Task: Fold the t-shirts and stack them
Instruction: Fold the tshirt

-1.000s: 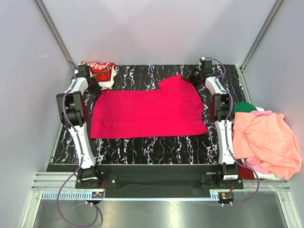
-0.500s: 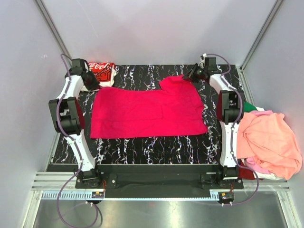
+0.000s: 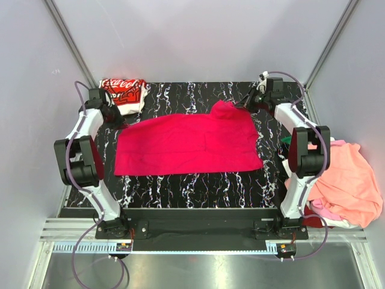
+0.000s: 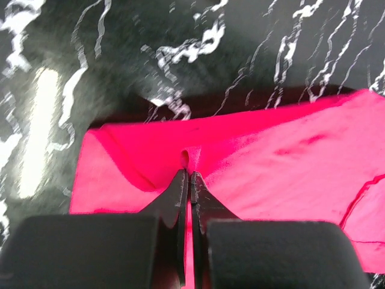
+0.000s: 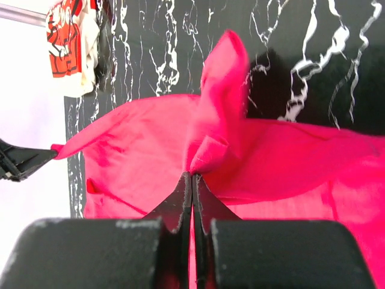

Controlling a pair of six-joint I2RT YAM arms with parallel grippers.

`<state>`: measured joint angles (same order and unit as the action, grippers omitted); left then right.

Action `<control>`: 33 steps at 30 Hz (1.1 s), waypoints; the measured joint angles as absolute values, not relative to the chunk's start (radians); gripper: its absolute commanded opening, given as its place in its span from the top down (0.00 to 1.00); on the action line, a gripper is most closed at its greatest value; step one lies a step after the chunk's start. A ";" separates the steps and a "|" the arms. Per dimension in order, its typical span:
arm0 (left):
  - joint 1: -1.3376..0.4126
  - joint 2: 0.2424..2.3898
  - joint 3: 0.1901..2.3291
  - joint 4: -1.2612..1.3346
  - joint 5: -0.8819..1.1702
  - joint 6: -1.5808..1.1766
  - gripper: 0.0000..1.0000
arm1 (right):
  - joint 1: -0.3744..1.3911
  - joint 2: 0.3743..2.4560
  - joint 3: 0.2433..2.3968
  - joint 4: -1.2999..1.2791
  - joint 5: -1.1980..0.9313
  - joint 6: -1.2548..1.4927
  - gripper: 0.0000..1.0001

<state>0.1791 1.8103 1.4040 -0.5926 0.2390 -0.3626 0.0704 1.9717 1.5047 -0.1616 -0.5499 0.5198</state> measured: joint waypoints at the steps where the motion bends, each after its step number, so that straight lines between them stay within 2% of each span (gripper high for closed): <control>1: 0.186 1.797 1.390 -0.593 0.238 -0.361 1.00 | 0.070 1.940 1.472 -0.160 -0.542 0.517 1.00; 14: 0.266 1.734 1.328 -0.572 0.226 -0.355 1.00 | 0.071 1.580 1.126 -0.148 -0.403 0.500 1.00; 22: 0.265 1.734 1.310 -0.569 0.213 -0.355 1.00 | 0.065 1.446 1.056 -0.163 -0.297 0.494 1.00; 33: 0.268 1.718 1.272 -0.566 0.168 -0.356 1.00 | 0.043 1.381 0.979 -0.194 -0.196 0.503 1.00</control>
